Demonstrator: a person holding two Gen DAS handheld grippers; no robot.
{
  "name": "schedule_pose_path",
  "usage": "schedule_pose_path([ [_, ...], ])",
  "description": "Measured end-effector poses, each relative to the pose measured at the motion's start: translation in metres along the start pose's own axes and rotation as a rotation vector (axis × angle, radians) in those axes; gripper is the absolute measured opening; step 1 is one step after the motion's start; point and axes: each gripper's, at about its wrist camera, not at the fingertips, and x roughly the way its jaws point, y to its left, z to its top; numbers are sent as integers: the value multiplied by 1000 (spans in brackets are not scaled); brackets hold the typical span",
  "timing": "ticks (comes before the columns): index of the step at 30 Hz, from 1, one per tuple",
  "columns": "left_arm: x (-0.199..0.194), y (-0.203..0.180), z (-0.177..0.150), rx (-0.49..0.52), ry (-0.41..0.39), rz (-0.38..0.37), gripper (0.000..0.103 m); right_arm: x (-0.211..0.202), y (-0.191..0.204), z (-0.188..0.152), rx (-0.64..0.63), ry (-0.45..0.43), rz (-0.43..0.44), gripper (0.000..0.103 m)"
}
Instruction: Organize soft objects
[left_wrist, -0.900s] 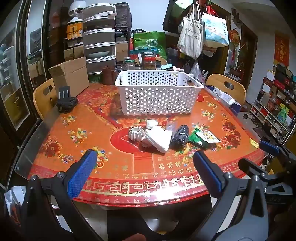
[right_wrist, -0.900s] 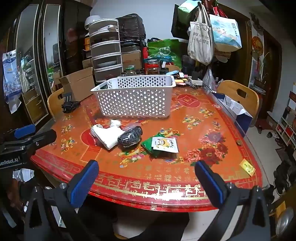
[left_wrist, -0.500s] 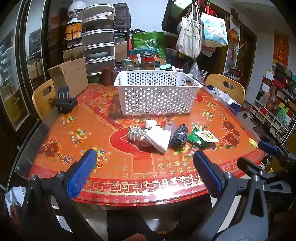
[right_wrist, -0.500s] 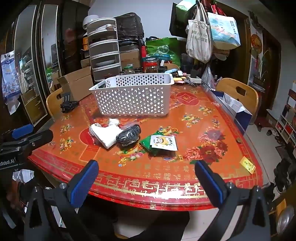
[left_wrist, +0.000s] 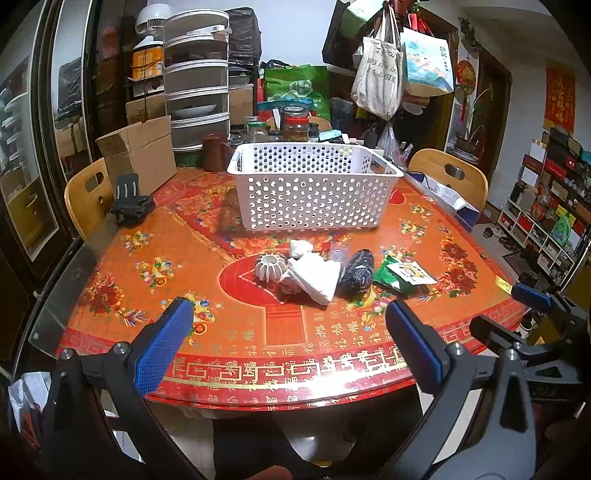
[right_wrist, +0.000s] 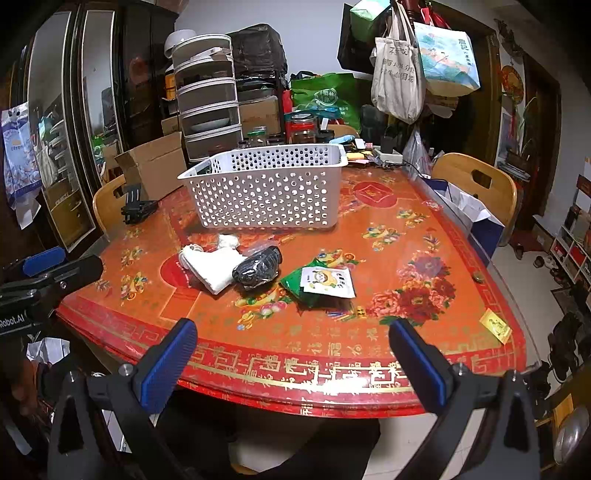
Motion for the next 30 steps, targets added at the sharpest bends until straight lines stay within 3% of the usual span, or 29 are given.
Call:
schedule_pose_path([
  [30,0,0,-1,-3,-3,-2,103,3,1,-2,10,14,6,103],
])
